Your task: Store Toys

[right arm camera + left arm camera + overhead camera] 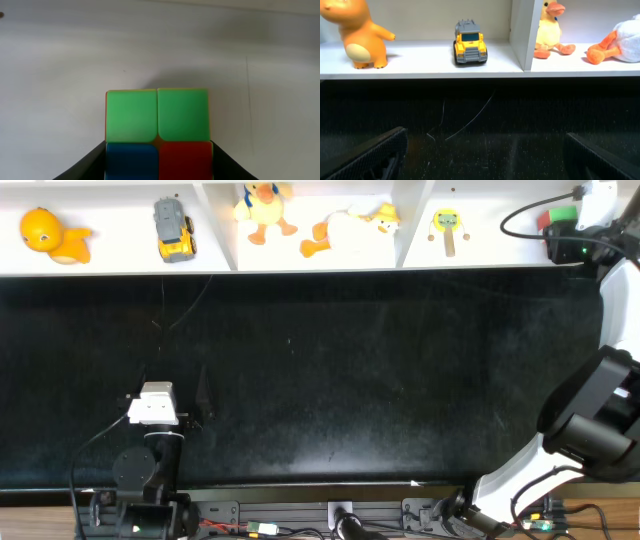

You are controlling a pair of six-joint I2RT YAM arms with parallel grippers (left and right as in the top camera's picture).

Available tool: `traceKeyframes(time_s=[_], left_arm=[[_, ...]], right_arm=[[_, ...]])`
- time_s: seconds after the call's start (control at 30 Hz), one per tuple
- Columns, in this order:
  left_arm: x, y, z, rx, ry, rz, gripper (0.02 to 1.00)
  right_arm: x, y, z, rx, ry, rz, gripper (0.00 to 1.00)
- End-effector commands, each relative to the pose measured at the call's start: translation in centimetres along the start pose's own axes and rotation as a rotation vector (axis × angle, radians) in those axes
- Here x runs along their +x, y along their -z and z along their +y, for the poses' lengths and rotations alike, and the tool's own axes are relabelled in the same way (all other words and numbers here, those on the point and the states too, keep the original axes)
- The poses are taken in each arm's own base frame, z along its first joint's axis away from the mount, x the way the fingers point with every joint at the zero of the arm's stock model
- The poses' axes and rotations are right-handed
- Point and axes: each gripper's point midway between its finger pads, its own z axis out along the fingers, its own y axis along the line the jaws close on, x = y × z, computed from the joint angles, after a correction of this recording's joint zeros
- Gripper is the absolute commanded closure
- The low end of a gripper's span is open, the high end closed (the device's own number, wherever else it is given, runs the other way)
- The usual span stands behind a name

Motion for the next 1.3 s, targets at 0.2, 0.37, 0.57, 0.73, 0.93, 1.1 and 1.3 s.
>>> traceKeyframes(time_s=[0.2,0.37,0.57,0.73,0.93,1.1,1.3], left_arm=[[-0.1,0.0,-0.2,0.012,-0.019,-0.006,0.023],[-0.1,0.0,-0.2,0.012,-0.019,-0.006,0.023],[-0.1,0.0,-0.2,0.012,-0.019,-0.006,0.02],[-0.1,0.0,-0.2,0.012,-0.019,-0.006,0.02],[-0.1,0.0,-0.2,0.012,-0.019,-0.006,0.02],[-0.1,0.0,-0.2,0.012,-0.019,-0.006,0.02],[-0.1,0.0,-0.2,0.012,-0.019,-0.006,0.02]], right_arm=[[-1.4,0.0,-0.2,0.0,-0.019,-0.035,0.005],[-1.1,0.0,-0.2,0.006,-0.03,-0.02,0.007],[-1.5,1.0,-0.7,0.049,-0.041,-0.023,0.005],[-0.6,1.9,-0.3,0.067,-0.041,-0.013,0.005],[1.3,4.0,1.0,0.088,-0.04,-0.008,0.005],[2.9,6.4,3.0,0.102,-0.029,-0.011,0.005],[7.0,9.0,5.7,0.128,-0.022,0.029,0.005]])
